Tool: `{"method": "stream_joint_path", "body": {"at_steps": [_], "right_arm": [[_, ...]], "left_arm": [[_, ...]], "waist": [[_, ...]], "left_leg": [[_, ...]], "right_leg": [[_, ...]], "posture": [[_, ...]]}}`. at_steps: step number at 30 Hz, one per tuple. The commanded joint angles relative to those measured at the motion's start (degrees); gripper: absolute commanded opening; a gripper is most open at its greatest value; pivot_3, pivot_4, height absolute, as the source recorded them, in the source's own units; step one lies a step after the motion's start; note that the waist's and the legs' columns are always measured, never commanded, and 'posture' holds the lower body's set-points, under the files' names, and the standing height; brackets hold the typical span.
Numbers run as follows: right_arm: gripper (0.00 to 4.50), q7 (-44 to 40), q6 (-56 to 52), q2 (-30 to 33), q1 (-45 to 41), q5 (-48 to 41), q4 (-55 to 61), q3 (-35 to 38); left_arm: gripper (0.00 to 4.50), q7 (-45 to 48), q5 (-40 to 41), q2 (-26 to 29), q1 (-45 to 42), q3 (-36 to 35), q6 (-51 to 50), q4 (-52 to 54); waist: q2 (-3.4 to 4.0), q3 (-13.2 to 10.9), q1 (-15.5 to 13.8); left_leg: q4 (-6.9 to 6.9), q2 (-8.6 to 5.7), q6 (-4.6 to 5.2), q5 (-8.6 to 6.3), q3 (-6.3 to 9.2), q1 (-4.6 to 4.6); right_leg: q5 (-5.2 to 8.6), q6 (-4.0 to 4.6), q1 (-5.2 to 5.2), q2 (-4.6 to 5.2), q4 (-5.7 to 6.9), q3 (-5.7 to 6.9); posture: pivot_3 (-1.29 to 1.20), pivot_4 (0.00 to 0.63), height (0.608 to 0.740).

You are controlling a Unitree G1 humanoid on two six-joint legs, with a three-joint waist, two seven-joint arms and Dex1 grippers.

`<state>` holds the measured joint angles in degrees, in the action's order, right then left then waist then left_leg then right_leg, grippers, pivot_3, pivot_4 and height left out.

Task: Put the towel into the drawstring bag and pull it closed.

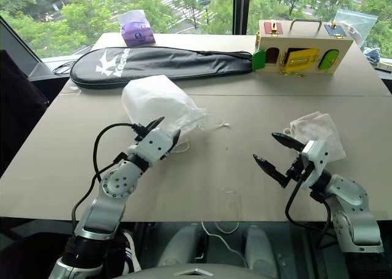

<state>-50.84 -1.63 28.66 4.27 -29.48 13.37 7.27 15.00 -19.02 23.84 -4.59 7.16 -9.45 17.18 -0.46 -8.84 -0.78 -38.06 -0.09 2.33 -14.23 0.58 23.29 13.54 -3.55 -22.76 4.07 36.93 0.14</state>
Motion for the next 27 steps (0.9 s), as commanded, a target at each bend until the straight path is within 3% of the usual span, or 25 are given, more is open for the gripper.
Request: {"method": "stream_joint_path", "body": {"at_steps": [1, 2, 3, 16, 24, 27], "right_arm": [[4.5, -0.07, 1.34, -0.19, -0.9, -0.35, 1.46, 0.95], [4.5, -0.11, 1.38, -0.19, -0.96, -0.34, 1.39, 0.96], [4.5, -0.14, 1.42, -0.18, -1.0, -0.32, 1.33, 0.96], [4.5, 3.54, 1.82, -0.46, -1.37, -0.25, 0.78, 4.17], [4.5, 16.47, -4.31, 3.89, -5.95, 5.37, -5.9, 12.05], [4.5, 22.19, -12.77, 6.3, -7.56, 5.14, -7.89, 15.36]], "left_arm": [[0.82, -0.89, -1.1, 0.24, -0.51, -1.18, -0.43, 0.0], [0.24, -0.96, -1.31, 0.34, -0.61, -1.17, -0.43, -0.16], [0.03, -1.08, -1.39, 0.35, -0.68, -1.28, -0.45, -0.33], [0.03, -3.19, 1.68, 0.68, -7.28, -6.76, 5.04, 0.84], [0.03, 3.45, 5.11, 0.41, -21.71, -5.33, -3.78, -1.57], [0.03, 5.12, 5.86, 0.17, -25.71, -4.6, -6.28, -2.02]], "waist": [[0.0, 0.0, 0.0], [0.0, 0.0, 0.0], [0.0, 0.0, 0.0], [0.0, 0.0, -0.11], [-0.01, -0.01, -0.04], [-0.01, -0.01, 0.03]], "left_leg": [[0.0, 0.0, 0.0, 0.0, 0.0, 0.0], [0.0, 0.0, 0.0, 0.0, 0.0, 0.0], [0.0, 0.0, 0.0, 0.0, 0.0, 0.0], [-0.02, 0.02, 0.0, 0.0, 0.0, 0.01], [-0.16, -0.09, 0.0, 0.0, -0.03, 0.04], [-0.15, -0.13, 0.0, 0.0, -0.01, 0.06]], "right_leg": [[0.0, 0.0, 0.0, 0.0, 0.0, 0.0], [0.0, 0.0, 0.0, 0.0, 0.0, 0.0], [0.0, 0.0, 0.0, 0.0, 0.0, 0.0], [-0.01, 0.01, 0.01, 0.04, 0.0, 0.02], [-0.01, -0.01, 0.02, 0.0, 0.09, 0.01], [-0.01, -0.02, 0.01, -0.01, 0.1, 0.0]], "posture": [[0.0, 0.15, 0.74], [0.0, 0.15, 0.74], [0.0, 0.15, 0.74], [0.0, 0.15, 0.74], [0.0, 0.15, 0.74], [0.0, 0.15, 0.74]]}}
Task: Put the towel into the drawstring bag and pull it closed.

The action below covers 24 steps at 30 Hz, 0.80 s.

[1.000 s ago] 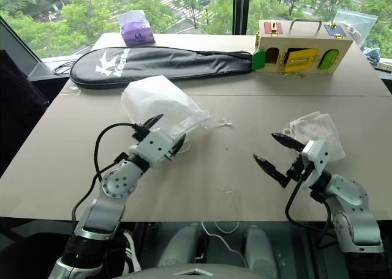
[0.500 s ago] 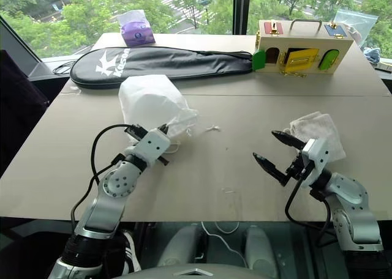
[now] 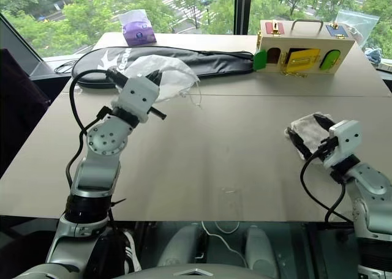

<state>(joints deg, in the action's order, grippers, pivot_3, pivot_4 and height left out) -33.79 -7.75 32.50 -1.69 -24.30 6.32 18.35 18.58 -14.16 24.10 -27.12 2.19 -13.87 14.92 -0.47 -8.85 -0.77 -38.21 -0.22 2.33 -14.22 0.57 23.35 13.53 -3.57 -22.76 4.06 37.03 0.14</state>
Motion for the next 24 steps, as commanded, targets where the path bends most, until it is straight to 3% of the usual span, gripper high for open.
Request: {"method": "stream_joint_path", "body": {"at_steps": [1, 7, 14, 18, 24], "right_arm": [[4.5, 6.49, -9.17, 3.61, -2.02, 0.33, -1.68, 5.14], [4.5, 5.98, -19.61, 6.05, -5.31, -5.79, -6.17, 9.34], [4.5, 9.3, -23.11, 6.39, -13.93, -6.31, -22.76, 12.35], [4.5, 6.8, -23.82, 6.8, -15.7, -4.1, -29.42, 9.07], [4.5, 2.54, -28.7, 4.65, -15.66, -5.34, -28.57, 5.24]], "left_arm": [[0.03, 2.06, 1.16, -0.05, -4.37, 0.7, -2.51, -0.06], [0.03, 4.48, 3.75, -0.66, -10.1, 0.35, -7.89, -2.2], [0.03, 6.08, 7.2, -1.16, -12.71, -0.22, -12.94, -2.68], [0.03, 6.58, 7.82, -0.44, -11.83, 0.03, -13.53, -2.36], [0.03, 6.55, 8.14, 0.01, -10.34, 0.18, -13.99, -1.64]], "waist": [[0.0, 0.0, 0.03], [0.0, -0.02, 0.19], [0.02, -0.06, 0.18], [0.02, -0.07, 0.17], [-0.06, -0.07, 0.68]], "left_leg": [[0.01, 0.0, 0.0, 0.0, 0.0, 0.0], [0.01, -0.05, 0.01, 0.0, -0.01, 0.02], [0.0, -0.05, 0.01, 0.0, -0.08, 0.02], [0.01, -0.06, 0.01, 0.0, -0.06, 0.03], [0.01, -0.03, 0.02, 0.0, -0.05, 0.02]], "right_leg": [[0.0, 0.0, 0.0, 0.0, 0.0, 0.0], [0.0, -0.01, -0.01, -0.02, 0.01, 0.0], [0.0, -0.01, -0.01, -0.02, 0.01, -0.06], [0.0, -0.02, -0.02, -0.03, 0.0, -0.03], [0.0, -0.02, -0.01, -0.02, 0.0, -0.04]], "posture": [[0.0, 0.15, 0.74], [0.0, 0.15, 0.74], [0.0, 0.15, 0.74], [0.0, 0.15, 0.74], [0.0, 0.15, 0.74]]}}
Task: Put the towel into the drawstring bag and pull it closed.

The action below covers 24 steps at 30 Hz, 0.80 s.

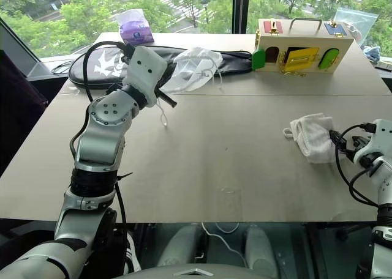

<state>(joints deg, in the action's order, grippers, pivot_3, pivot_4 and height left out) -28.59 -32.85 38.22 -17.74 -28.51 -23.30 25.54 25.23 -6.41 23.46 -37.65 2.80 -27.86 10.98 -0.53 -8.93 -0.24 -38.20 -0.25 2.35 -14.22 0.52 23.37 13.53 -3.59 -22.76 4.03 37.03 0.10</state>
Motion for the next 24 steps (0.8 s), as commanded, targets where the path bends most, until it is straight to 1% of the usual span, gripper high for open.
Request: {"method": "stream_joint_path", "body": {"at_steps": [1, 6, 11, 15, 18, 21, 24], "right_arm": [[4.5, -2.98, -3.87, -1.24, 0.38, -0.98, 1.18, -2.3], [4.5, -5.39, -2.64, -0.78, 2.01, 2.27, 3.42, -6.23], [4.5, -6.14, 0.59, 0.81, 4.08, 8.12, 4.78, -11.18], [4.5, -6.56, -1.0, -0.62, 3.64, 5.21, 7.24, -8.7], [4.5, -6.35, 2.5, 0.41, 3.55, 6.61, 7.18, -7.75], [4.5, -4.69, 3.59, 0.56, 2.62, 4.49, 8.19, -3.12], [4.5, -5.43, 1.18, 0.43, 3.14, -1.24, 13.23, 2.07]], "left_arm": [[0.03, -0.15, 0.38, 0.69, 0.34, -0.43, -0.02, 2.3], [0.03, -0.29, 0.38, 0.74, 1.15, 0.08, 0.26, 2.33], [0.03, -0.29, 0.36, 0.7, 1.58, 0.37, 0.22, 2.56], [0.03, -0.22, 0.29, 0.94, 1.95, 0.53, 0.38, 2.61], [0.03, -0.29, 0.3, 1.05, 2.14, 0.51, 0.26, 2.75], [0.03, -0.33, 0.37, 1.06, 2.15, 0.53, 0.24, 2.79], [0.03, -0.26, 0.47, 1.09, 2.28, 0.52, 0.22, 2.85]], "waist": [[-0.02, 0.0, 0.28], [-0.05, 0.02, 1.14], [-0.13, 0.06, 1.1], [-0.23, 0.07, 1.07], [-0.23, 0.06, 1.09], [-0.21, 0.04, 1.02], [-0.11, -0.07, 0.84]], "left_leg": [[0.0, 0.01, 0.0, 0.0, 0.0, -0.01], [0.0, 0.03, 0.0, 0.0, 0.03, -0.04], [0.01, 0.05, 0.0, 0.0, 0.02, -0.09], [0.01, 0.09, -0.01, 0.0, 0.02, -0.21], [0.03, 0.1, -0.01, 0.0, -0.03, -0.26], [0.06, 0.11, -0.01, 0.0, -0.06, -0.27], [0.05, 0.11, 0.0, 0.0, -0.08, -0.24]], "right_leg": [[0.0, 0.0, 0.01, 0.0, 0.0, 0.0], [0.0, -0.01, 0.02, -0.02, 0.02, 0.01], [0.0, -0.01, 0.04, -0.04, 0.03, 0.0], [0.0, -0.01, 0.18, -0.04, 0.03, 0.0], [0.0, -0.01, 0.18, -0.04, 0.03, -0.05], [0.0, -0.01, 0.18, -0.04, 0.03, -0.08], [0.0, -0.01, 0.16, -0.02, 0.03, -0.1]], "posture": [[0.0, 0.15, 0.74], [0.0, 0.15, 0.74], [0.0, 0.15, 0.74], [0.0, 0.15, 0.74], [0.0, 0.15, 0.74], [0.0, 0.15, 0.74], [0.0, 0.15, 0.74]]}}
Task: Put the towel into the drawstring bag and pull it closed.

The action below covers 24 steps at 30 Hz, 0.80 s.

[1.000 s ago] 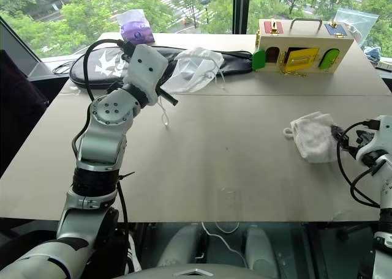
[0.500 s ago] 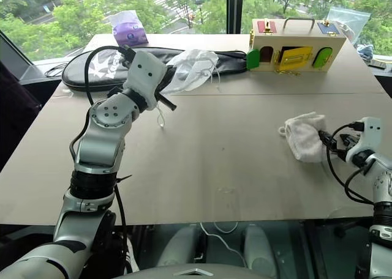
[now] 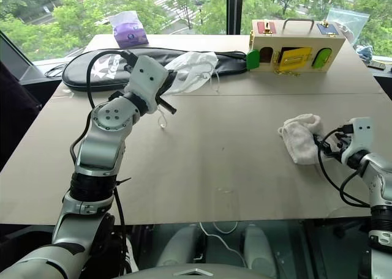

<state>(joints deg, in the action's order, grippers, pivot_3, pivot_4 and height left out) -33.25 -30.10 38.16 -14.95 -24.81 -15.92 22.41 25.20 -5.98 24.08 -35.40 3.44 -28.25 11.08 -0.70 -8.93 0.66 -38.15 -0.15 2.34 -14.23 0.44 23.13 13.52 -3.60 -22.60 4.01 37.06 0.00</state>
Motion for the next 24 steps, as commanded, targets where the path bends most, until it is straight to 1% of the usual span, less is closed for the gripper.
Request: {"method": "stream_joint_path", "body": {"at_steps": [1, 3, 5, 8, 11, 16, 19, 21, 24], "right_arm": [[4.5, -2.18, -3.61, 0.64, 1.38, -7.71, 8.92, 6.39], [4.5, -4.3, -6.77, 1.33, 3.85, -10.75, 14.34, 6.54], [4.5, -5.85, -8.7, 2.0, 6.57, -11.41, 18.88, 4.65], [4.5, -6.58, -6.42, 3.11, 9.7, -6.28, 21.96, -1.48], [4.5, -1.85, -1.95, 2.07, 7.88, 1.22, 17.35, -6.29], [4.5, 1.54, 4.58, 1.98, 5.26, 9.53, 9.82, -10.76], [4.5, 3.47, 7.8, 2.47, 3.27, 12.33, 5.77, -10.5], [4.5, 6.09, 8.3, 2.69, 1.59, 13.38, 2.76, -9.04], [4.5, 6.91, 8.37, 2.99, 0.85, 14.09, 0.9, -8.82]], "left_arm": [[0.03, -0.19, 0.08, 0.44, 0.07, -0.08, 0.63, 2.7], [0.03, -0.15, 0.18, 0.34, 0.06, 0.05, 0.63, 2.61], [0.03, -0.12, 0.37, 0.16, -0.02, 0.26, 0.51, 2.66], [0.03, -0.2, 0.58, -0.13, -0.29, 0.76, 0.66, 2.34], [0.03, -0.34, 0.67, -0.26, -0.67, 1.05, 0.88, 1.85], [0.03, -0.31, 0.68, -0.14, -0.68, 1.05, 0.85, 2.07], [0.03, -0.44, 0.55, -0.01, -0.32, 0.98, 0.73, 2.45], [0.03, -0.66, 0.56, -0.18, -0.07, 0.91, 0.31, 3.04], [0.03, -0.84, 0.61, -0.38, 0.16, 0.94, -0.1, 3.63]], "waist": [[0.12, -0.11, -0.1], [0.12, -0.11, -0.16], [0.11, -0.12, -0.2], [0.07, -0.14, -0.18], [0.08, -0.15, -0.03], [0.03, -0.16, -0.04], [0.0, -0.16, -0.04], [-0.01, -0.16, -0.05], [-0.02, -0.17, -0.32]], "left_leg": [[0.0, -0.01, 0.0, 0.0, 0.0, 0.02], [0.01, 0.0, 0.0, 0.0, 0.04, 0.05], [0.03, 0.0, 0.0, 0.0, 0.09, 0.07], [0.03, 0.0, 0.01, -0.01, 0.11, 0.09], [0.0, -0.01, 0.01, -0.01, 0.02, 0.07], [-0.02, -0.04, 0.01, 0.0, -0.01, -0.02], [-0.07, -0.05, 0.01, 0.0, -0.05, -0.06], [-0.09, -0.07, 0.01, 0.0, -0.08, -0.09], [-0.12, -0.08, 0.02, 0.01, -0.09, -0.12]], "right_leg": [[0.0, 0.0, -0.01, 0.01, 0.0, 0.0], [0.0, -0.01, -0.03, 0.01, 0.0, 0.02], [0.0, -0.01, -0.04, 0.02, 0.0, 0.06], [0.0, -0.01, -0.03, 0.03, -0.02, 0.09], [0.01, -0.01, -0.04, 0.02, -0.04, 0.02], [0.0, -0.02, 0.01, 0.01, -0.03, -0.01], [-0.02, -0.05, 0.05, 0.01, -0.02, -0.06], [-0.06, -0.11, 0.1, 0.02, -0.02, -0.12], [-0.09, -0.14, 0.15, 0.03, -0.02, -0.18]], "posture": [[0.0, 0.15, 0.74], [0.0, 0.15, 0.74], [0.0, 0.15, 0.74], [0.0, 0.15, 0.74], [0.0, 0.15, 0.74], [0.0, 0.15, 0.74], [0.0, 0.15, 0.74], [0.0, 0.15, 0.74], [0.0, 0.15, 0.74]]}}
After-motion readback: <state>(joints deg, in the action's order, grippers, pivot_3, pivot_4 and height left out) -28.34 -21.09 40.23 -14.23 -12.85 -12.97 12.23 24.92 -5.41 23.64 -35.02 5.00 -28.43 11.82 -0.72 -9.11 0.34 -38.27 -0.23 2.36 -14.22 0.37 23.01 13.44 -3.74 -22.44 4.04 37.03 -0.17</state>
